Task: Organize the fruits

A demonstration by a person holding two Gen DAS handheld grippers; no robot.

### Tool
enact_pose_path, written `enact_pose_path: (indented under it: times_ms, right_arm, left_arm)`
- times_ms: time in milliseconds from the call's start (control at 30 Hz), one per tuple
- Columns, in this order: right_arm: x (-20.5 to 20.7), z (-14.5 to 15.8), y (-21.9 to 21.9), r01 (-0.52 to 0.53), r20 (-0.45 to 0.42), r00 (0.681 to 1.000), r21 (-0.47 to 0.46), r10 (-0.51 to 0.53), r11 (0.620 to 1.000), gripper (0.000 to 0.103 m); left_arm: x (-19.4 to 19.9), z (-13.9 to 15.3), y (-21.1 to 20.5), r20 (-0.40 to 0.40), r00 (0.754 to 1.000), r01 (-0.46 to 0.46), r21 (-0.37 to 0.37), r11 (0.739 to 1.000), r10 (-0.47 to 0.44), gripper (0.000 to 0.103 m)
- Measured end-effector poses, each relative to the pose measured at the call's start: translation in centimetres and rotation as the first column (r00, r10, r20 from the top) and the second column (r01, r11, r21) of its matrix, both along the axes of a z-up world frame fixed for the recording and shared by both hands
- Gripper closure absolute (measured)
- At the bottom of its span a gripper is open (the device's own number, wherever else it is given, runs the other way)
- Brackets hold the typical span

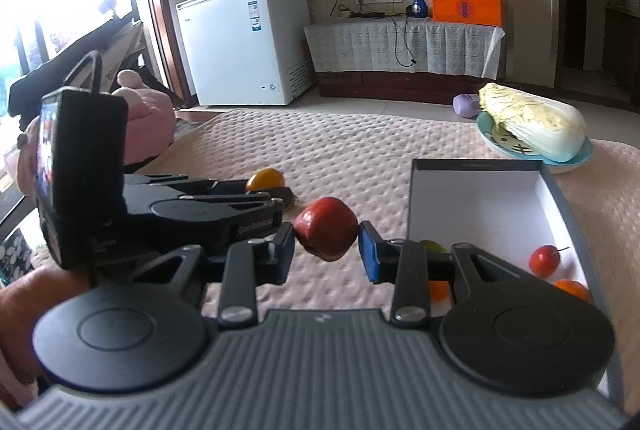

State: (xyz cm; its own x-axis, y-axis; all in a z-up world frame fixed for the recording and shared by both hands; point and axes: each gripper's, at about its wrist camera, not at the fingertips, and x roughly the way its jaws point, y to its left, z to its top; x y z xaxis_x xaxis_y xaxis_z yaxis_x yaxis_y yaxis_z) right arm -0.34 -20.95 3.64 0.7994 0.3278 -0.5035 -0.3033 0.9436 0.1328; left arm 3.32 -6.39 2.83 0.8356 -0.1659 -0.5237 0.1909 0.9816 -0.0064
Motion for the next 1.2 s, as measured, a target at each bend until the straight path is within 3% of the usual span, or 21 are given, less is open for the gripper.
enact_pose_path:
  times_ms: [767, 1033, 1200]
  right_arm:
    - [-2.3, -1.3, -8.8, 0.198, -0.039, 0.979, -0.048, -0.200, 0.979, 0.065]
    - [-2.4, -0.5, -11.7, 0.316, -0.004, 0.949, -0.013, -0.316, 0.949, 0.065]
    - [-2.1, -0.3, -12.3, 0.334, 0.011, 0.942, 0.014, -0.334, 0.942, 0.065]
  left_arm:
    - [0.7, -1.7, -11.8, -0.006, 0.987, 0.159, -0.004, 0.987, -0.159, 0.068]
    - [0.6, -3.4, -15.1, -0.047, 0.975, 0.219, -0.004, 0.976, -0.219, 0.068]
    - [0.3, -3.7, -16.1, -0.039, 0.967, 0.252, 0.011, 0.968, -0.251, 0.068]
